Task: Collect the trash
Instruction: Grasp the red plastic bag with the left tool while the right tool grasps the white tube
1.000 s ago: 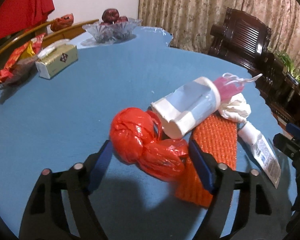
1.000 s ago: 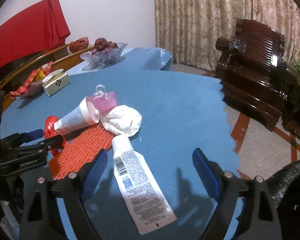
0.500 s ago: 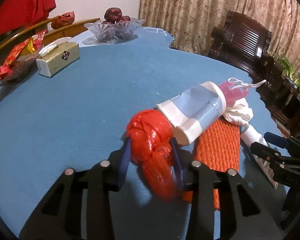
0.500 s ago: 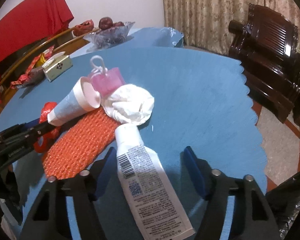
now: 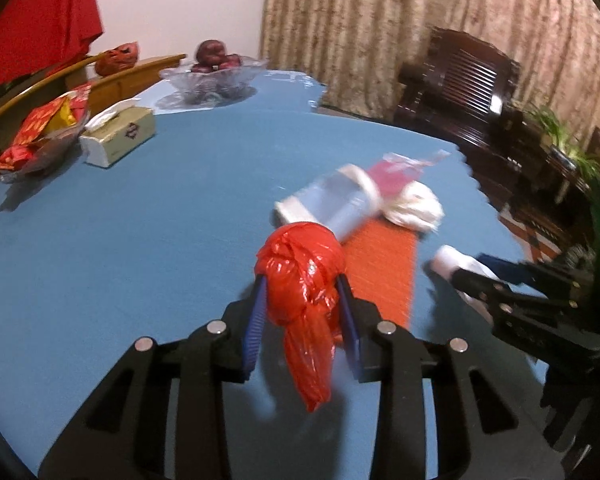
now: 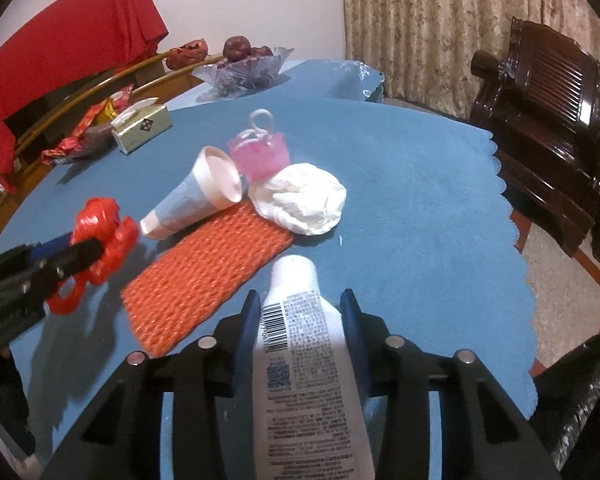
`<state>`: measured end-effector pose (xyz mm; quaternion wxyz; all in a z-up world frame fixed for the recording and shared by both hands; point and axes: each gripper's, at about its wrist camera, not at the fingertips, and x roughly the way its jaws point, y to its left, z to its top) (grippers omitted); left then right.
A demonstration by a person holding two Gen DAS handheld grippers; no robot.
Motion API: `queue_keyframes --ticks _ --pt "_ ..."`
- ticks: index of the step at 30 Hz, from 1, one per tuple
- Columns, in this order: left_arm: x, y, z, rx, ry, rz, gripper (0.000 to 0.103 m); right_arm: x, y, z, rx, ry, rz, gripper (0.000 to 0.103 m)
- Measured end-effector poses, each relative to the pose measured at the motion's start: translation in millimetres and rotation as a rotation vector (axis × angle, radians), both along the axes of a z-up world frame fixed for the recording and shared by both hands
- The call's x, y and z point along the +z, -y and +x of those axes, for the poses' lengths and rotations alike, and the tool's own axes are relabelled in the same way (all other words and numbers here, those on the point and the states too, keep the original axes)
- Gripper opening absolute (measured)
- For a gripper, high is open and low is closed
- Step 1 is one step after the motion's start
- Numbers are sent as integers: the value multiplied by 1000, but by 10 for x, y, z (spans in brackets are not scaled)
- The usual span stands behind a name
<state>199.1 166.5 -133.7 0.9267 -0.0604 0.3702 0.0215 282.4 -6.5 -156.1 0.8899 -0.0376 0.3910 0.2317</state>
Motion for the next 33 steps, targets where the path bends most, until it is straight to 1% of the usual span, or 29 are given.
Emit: queue_keyframes --ticks 4,8,10,11,12,13,17,23,25,26,28,30,33 --pt "-15 147 -56 -39 -6 -3 33 39 86 -55 -13 -4 8 41" --pt "-45 222 -77 -56 -17 -6 33 -26 136 -49 -20 -43 8 40" --pt "-53 222 -78 -57 -21 -1 33 -57 155 -40 -20 -67 11 41" --pt "-55 221 -82 -56 -24 1 33 -56 166 -50 -20 -65 14 42" --pt "-61 213 -80 -54 -27 4 33 -50 160 -49 -18 -62 11 46" --pt "-65 207 -82 -50 -28 7 33 -41 148 -44 -15 -55 5 47" --pt "-57 153 -65 -31 -25 12 33 -40 93 5 1 -49 -12 48" --pt "-72 125 -32 -23 -30 15 33 -151 0 87 20 -69 -55 48" --pt "-82 127 -26 -25 -34 12 33 -185 -26 107 25 -73 -76 44" --pt "-86 127 -22 -25 -35 11 33 -186 -33 102 25 -63 -91 38" --pt "-87 127 -21 -26 -34 11 33 -174 -47 95 38 -60 -107 36" --pt "-85 133 -19 -26 -32 10 33 -157 -21 86 33 -68 -96 32" --pt "-69 159 -19 -30 -24 14 33 -118 64 55 13 -85 -65 32"
